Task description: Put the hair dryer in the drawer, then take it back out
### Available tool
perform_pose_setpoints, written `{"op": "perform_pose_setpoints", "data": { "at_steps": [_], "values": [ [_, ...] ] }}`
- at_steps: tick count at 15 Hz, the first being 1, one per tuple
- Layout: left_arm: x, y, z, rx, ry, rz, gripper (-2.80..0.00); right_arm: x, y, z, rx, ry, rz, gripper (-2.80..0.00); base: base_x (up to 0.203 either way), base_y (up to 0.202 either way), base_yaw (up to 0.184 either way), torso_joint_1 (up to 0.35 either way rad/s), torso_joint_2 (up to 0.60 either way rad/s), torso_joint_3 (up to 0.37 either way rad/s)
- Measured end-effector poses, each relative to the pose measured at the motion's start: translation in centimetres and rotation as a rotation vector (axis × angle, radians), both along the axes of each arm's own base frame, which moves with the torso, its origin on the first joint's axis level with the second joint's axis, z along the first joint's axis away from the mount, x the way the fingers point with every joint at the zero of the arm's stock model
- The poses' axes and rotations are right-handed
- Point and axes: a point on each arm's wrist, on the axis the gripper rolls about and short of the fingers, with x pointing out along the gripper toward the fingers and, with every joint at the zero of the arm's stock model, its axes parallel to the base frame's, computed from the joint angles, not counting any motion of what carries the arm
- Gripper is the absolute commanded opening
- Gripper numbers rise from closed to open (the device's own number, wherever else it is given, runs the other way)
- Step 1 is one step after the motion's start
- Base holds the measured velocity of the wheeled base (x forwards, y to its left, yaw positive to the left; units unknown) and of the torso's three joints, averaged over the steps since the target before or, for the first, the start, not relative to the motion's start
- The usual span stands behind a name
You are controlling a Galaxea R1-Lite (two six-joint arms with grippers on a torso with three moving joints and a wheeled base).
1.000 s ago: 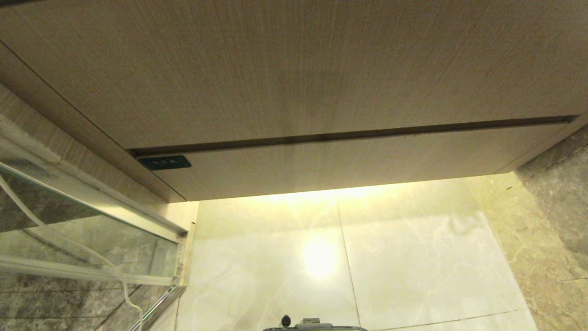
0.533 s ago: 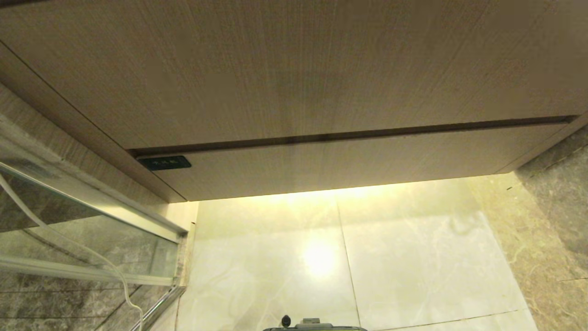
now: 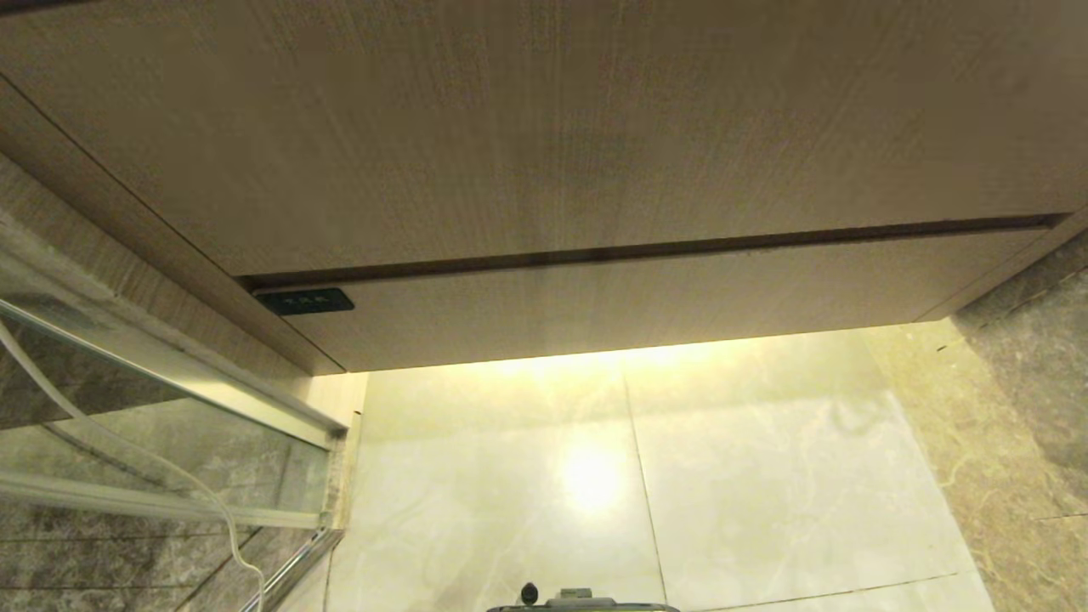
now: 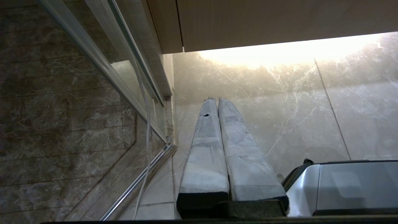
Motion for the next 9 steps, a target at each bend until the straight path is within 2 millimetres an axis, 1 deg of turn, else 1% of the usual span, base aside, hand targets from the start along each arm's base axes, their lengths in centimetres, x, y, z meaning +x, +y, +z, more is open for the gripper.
{"op": "perform_pose_setpoints", "data": {
  "at_steps": [9],
  "values": [
    [0.0, 0.0, 0.0, 0.001, 0.0, 0.0, -2.8, -0.05, -0.03, -0.08, 0.025, -0.004, -0.012, -2.8, 0.0, 0.0, 0.0, 0.0, 0.0, 0.0]
  ]
}}
